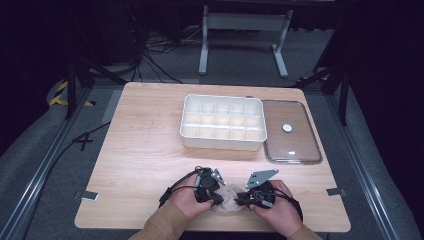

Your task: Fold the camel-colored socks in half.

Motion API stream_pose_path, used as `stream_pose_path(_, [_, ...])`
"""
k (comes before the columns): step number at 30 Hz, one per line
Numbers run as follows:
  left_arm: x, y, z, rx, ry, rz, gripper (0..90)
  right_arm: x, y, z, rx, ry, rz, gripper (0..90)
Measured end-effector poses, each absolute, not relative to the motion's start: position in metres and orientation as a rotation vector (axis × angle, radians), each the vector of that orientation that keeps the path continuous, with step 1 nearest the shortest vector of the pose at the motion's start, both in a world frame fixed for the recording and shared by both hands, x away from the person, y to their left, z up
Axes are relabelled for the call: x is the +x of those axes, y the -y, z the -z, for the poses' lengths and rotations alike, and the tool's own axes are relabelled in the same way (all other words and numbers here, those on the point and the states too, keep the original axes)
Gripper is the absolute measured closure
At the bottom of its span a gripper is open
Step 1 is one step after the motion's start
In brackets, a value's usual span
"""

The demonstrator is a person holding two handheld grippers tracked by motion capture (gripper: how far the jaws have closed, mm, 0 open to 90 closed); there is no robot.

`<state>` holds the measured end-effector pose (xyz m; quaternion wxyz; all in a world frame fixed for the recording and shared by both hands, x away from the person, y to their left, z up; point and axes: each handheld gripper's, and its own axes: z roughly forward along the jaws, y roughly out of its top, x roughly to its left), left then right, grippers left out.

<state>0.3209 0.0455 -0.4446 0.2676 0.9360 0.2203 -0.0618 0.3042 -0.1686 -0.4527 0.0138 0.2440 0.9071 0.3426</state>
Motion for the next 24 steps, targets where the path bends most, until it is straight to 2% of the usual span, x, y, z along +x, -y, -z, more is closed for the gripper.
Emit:
stream_pose_path(3, [0.320, -0.048, 0.438, 2.480, -0.581, 0.165, 79.2, 0.303, 0.170, 0.446, 0.785, -2.815, -1.134, 88.4])
stream_pose_path(7, [0.318, -0.049, 0.431, 2.432, -0.572, 0.150, 79.0, 0.305, 0.175, 0.437, 0.848, -2.797, -1.211, 88.1])
stream_pose_path(15, [0.317, -0.047, 0.430, 2.431, -0.559, 0.115, 74.4, 0.313, 0.191, 0.430, 0.961, -2.766, -1.248, 88.2])
stream_pose_path(19, [0.316, -0.044, 0.429, 2.414, -0.530, 0.057, 70.5, 0.314, 0.194, 0.431, 0.995, -2.777, -1.214, 88.2])
stream_pose_path(24, [0.318, -0.031, 0.435, 2.394, -0.481, 0.008, 77.9, 0.316, 0.200, 0.434, 1.011, -2.784, -1.139, 88.2])
